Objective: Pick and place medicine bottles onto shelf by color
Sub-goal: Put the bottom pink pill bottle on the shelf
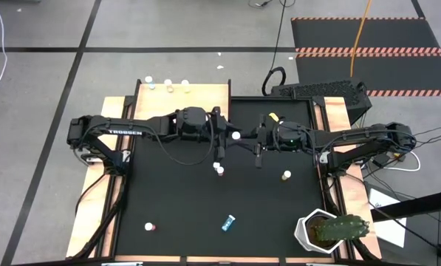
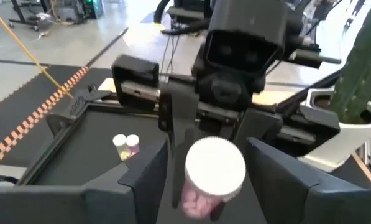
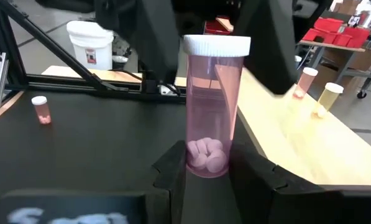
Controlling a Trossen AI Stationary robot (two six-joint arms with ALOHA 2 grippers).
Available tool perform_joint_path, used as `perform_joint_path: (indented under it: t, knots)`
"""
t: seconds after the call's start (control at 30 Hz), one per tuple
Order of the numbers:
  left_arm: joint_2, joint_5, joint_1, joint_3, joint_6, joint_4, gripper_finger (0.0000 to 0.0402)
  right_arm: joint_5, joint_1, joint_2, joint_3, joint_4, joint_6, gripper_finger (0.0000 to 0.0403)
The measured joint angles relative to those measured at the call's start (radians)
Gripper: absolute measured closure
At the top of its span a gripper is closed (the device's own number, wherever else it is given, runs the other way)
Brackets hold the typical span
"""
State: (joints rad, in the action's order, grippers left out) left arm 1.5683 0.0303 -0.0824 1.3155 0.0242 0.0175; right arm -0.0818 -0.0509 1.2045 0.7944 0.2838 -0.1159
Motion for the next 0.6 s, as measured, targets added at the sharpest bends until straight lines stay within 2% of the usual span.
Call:
perform_joint_path:
  t: [0.37, 0.5, 0.6]
  knots:
    - [0.000, -0.001, -0.006, 0.000, 0.000, 0.004, 0.0292, 0.000, -0.002, 0.000, 0.000, -0.007, 0.029, 0.0305]
    - [0.000, 0.003, -0.015, 0.000, 0.001, 0.003, 0.0282, -0.014, -0.002, 0.000, 0.000, -0.007, 0.044, 0.0304]
    - [0.000, -0.006, -0.030, 0.000, 0.004, 0.003, 0.0262, -0.082, -0.009, 0.000, 0.002, -0.020, 0.116, 0.0289]
